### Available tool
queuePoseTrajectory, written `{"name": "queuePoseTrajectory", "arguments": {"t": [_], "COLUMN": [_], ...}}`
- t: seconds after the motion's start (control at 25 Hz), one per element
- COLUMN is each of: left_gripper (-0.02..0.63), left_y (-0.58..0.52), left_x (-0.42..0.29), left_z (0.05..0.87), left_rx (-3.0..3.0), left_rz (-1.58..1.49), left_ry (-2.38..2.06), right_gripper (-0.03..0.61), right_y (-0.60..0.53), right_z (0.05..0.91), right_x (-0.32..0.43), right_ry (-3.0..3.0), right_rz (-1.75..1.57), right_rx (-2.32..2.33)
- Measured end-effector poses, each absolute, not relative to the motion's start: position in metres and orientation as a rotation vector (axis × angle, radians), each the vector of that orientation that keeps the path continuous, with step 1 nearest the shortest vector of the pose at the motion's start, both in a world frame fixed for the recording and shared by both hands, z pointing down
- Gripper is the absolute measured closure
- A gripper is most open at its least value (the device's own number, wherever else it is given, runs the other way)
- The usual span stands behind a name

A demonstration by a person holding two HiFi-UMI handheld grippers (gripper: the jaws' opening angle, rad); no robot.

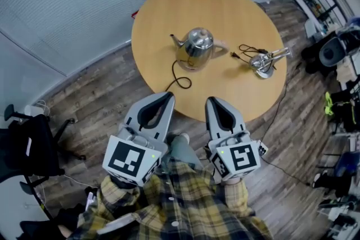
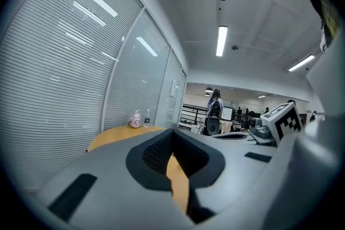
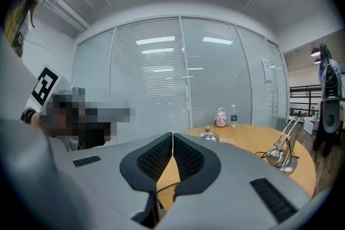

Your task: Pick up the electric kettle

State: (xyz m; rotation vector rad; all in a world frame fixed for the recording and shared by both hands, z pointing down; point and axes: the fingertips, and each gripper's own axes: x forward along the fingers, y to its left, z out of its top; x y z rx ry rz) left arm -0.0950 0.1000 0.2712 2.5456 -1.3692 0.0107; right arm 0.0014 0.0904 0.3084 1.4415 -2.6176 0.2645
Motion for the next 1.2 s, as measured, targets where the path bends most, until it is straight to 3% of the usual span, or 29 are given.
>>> {"name": "queuePoseTrajectory", "arguments": {"t": [1.2], "left_gripper": [0.611], "left_y": [-0.099], "left_x": [-0.034], "left_z": [0.27], "left_rx": [2.605], "left_rz": [0.036], "left_ry": [-1.324], "right_gripper": [0.546], "right_y": [-0.102], "right_z": [0.313], "right_x": [0.067], "right_ry": [-2.567], "right_rz": [0.255], "right_rx": [1.51]}}
